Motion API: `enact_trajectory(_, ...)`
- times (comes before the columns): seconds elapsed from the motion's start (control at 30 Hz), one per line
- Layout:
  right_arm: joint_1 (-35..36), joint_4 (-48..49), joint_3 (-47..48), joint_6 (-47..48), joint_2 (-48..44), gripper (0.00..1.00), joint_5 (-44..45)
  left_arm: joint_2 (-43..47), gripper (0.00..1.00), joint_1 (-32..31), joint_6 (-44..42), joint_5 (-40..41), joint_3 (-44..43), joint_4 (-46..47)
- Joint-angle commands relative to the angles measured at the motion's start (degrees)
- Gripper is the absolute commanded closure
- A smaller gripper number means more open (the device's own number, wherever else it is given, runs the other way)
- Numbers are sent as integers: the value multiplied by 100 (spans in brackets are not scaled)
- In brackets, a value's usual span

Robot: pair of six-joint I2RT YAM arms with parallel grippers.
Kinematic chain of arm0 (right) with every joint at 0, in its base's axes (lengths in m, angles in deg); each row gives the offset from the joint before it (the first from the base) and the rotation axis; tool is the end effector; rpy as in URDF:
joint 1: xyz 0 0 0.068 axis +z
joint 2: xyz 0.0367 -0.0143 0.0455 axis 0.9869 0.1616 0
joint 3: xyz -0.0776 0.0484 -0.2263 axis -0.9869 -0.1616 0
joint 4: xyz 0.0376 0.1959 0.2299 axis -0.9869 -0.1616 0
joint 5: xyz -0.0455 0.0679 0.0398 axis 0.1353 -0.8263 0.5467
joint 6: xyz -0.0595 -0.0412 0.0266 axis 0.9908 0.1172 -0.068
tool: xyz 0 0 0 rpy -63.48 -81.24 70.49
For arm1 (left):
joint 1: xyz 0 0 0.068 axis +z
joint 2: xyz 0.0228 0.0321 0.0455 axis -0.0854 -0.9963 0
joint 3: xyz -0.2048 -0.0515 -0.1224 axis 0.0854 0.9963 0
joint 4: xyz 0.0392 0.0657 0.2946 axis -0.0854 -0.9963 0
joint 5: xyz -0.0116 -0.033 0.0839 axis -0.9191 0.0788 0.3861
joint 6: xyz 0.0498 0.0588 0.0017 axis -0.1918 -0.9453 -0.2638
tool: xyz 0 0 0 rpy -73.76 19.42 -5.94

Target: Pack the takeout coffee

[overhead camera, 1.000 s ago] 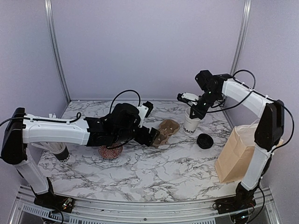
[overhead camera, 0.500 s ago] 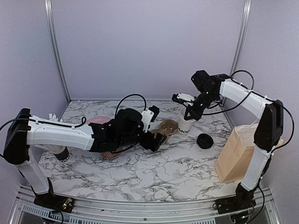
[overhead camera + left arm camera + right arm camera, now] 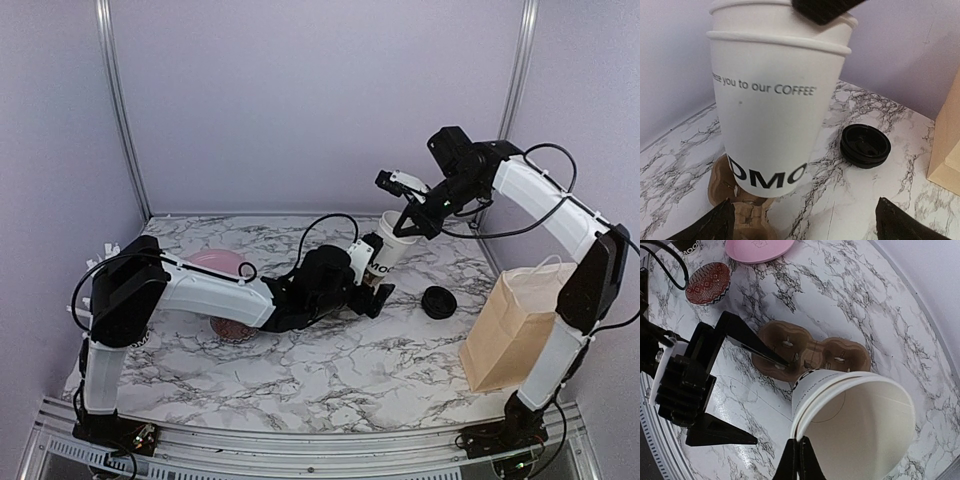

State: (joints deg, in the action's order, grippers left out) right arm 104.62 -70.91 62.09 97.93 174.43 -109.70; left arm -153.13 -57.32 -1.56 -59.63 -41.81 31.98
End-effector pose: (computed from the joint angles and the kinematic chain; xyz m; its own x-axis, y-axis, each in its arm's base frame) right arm 0.3625 0.1903 0.3144 -0.3563 -0.7053 -0.6129 -0.9009 0.4332 0.0252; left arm 0.2654 -0.4702 0.1459 -0.1218 0.1631 -0.9791 0.7474 0.6641 0.0177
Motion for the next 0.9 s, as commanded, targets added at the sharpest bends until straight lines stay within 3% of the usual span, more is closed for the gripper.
enact_trajectory(0.0,-19,-163,-122,131,-334,100,-85,-224,1,151,-16,156,-334,693)
enact_trajectory(0.2,78,-305,-186,297,-436,100,-336,-497,1,218,-160,-538,-607,825)
enact_trajectory(0.47,338,-379,-154,393,-460,100,-410,-857,2,313,-482,-682,-1050,844)
enact_trajectory(0.87,288,-374,-15,530,-604,100,-315,-856,26,403,-558,-857,-936,860)
